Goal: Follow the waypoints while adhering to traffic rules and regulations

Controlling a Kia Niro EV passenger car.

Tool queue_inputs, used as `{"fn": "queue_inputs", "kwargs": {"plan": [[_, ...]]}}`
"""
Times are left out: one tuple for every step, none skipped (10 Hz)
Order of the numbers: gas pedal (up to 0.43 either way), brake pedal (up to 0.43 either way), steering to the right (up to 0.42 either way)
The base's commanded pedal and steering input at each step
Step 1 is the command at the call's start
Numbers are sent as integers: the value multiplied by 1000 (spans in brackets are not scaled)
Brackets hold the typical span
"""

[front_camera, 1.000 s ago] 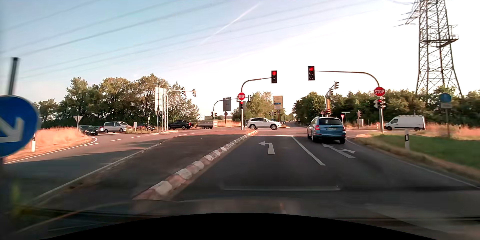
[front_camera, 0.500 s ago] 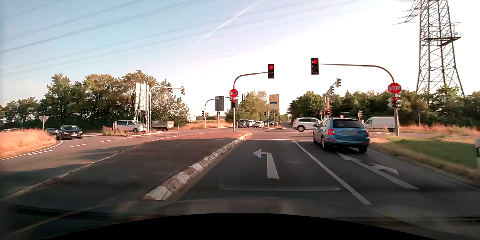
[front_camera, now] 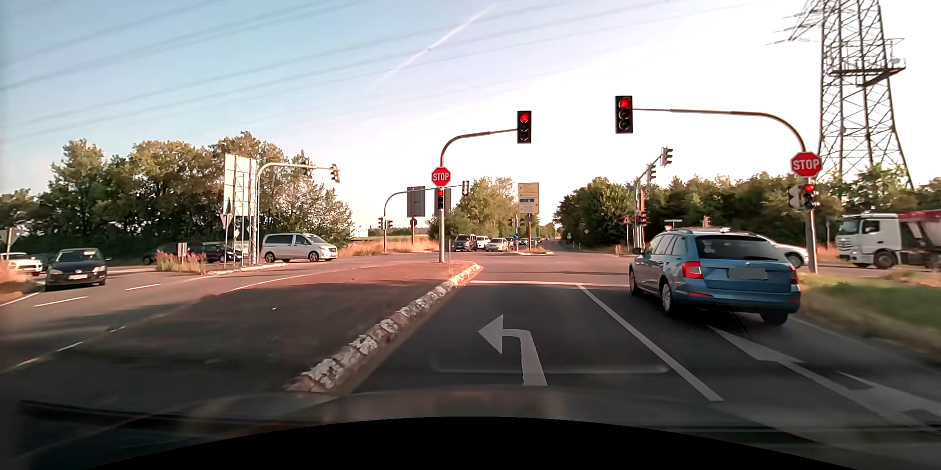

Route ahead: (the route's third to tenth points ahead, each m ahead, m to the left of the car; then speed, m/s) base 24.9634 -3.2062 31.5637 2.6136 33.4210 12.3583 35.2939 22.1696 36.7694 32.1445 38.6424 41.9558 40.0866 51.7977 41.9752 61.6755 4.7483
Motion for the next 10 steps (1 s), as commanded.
{"fn": "queue_inputs", "kwargs": {"plan": [[0, 0, 38], [0, 0, 38], [0, 0, 37], [0, 0, 37], [0, 0, 37], [0, 0, 36], [0, 0, 35], [0, 0, 35], [0, 0, 35], [0, 0, 34]]}}
